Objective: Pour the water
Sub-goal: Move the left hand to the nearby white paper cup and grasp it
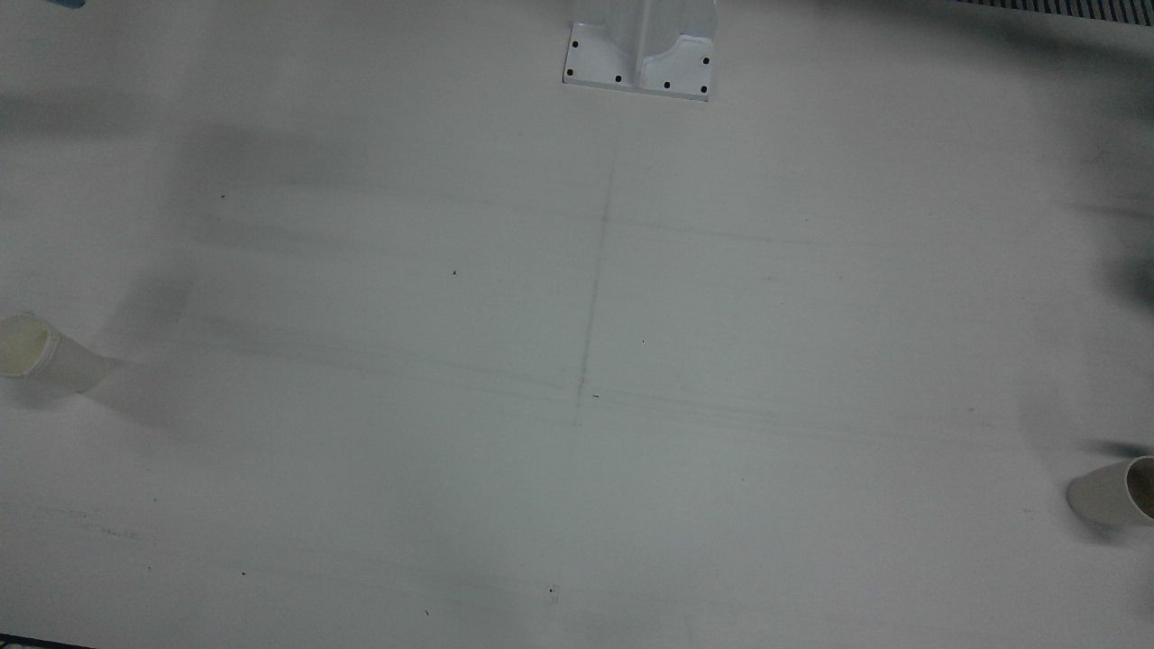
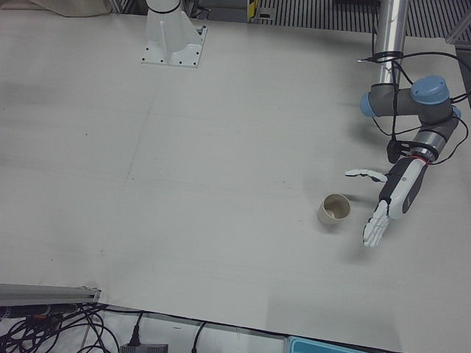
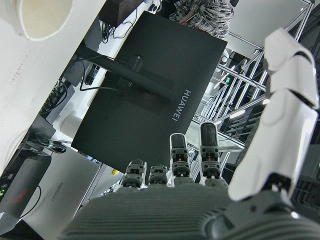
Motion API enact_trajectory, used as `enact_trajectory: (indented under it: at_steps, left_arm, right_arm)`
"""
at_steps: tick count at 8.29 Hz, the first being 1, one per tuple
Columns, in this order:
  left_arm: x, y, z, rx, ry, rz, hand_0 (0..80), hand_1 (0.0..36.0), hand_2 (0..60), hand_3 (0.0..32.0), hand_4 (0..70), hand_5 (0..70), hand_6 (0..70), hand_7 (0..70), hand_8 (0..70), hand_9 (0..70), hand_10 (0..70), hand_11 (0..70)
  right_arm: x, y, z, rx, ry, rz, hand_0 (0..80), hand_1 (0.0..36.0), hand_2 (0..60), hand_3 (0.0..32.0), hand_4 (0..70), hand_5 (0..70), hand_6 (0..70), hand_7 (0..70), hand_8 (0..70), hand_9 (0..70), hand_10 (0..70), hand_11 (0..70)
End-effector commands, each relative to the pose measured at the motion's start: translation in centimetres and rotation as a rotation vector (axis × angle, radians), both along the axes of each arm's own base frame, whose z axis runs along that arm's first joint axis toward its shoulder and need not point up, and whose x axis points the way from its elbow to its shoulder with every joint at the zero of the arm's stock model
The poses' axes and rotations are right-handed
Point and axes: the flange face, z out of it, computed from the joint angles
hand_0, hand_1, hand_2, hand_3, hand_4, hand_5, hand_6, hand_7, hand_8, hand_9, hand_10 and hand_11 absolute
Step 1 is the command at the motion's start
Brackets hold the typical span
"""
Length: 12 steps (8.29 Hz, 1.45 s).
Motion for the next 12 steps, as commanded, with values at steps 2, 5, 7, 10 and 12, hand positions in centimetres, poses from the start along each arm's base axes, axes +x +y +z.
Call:
enact_trajectory:
  at_steps: [2,5,7,10,12]
  left_arm:
    - [1.5,-2.1,0.8,0.041,-0.027,-0.049,47.0,16.9,18.8,0.0,1.1,0.0,0.0,1.0,0.0,0.0,0.0,0.0]
    - [3.6,-1.0,2.0,0.044,-0.058,-0.011,44.1,13.3,17.5,0.0,0.3,0.0,0.0,1.0,0.0,0.0,0.0,0.0]
    - [5.2,-1.3,1.8,0.052,-0.06,0.006,44.3,13.4,17.3,0.0,0.5,0.0,0.0,1.2,0.0,0.0,0.0,0.0]
    - [5.8,-3.1,1.6,0.047,-0.058,-0.01,44.6,14.0,19.1,0.0,1.8,0.0,0.2,3.0,0.0,0.0,0.0,0.0]
    - [6.0,-3.3,1.6,0.045,-0.058,-0.012,44.7,13.7,19.0,0.0,5.6,0.0,0.1,2.9,0.0,0.0,0.0,0.0]
  right_arm:
    - [-0.5,-0.1,-0.1,0.002,-0.003,-0.012,47.7,16.6,19.2,0.0,6.3,34.1,11.1,20.2,2.5,6.6,6.4,11.0]
    - [-1.0,-0.1,-0.1,0.003,-0.002,-0.022,47.9,16.5,19.7,0.0,7.9,34.8,11.8,20.9,2.8,7.1,6.5,11.1]
    - [-1.1,-0.1,-0.2,0.004,-0.002,-0.023,48.0,16.6,19.4,0.0,8.0,35.1,11.9,21.2,2.8,7.1,6.4,11.0]
    - [-1.3,-0.1,-0.2,0.004,-0.002,-0.028,48.0,16.7,19.1,0.0,6.8,34.3,11.4,20.6,2.7,6.8,6.6,11.2]
    - [-1.4,-0.1,-0.2,0.004,-0.001,-0.029,47.8,16.5,19.2,0.0,7.0,34.2,11.3,20.6,2.7,6.9,6.6,11.2]
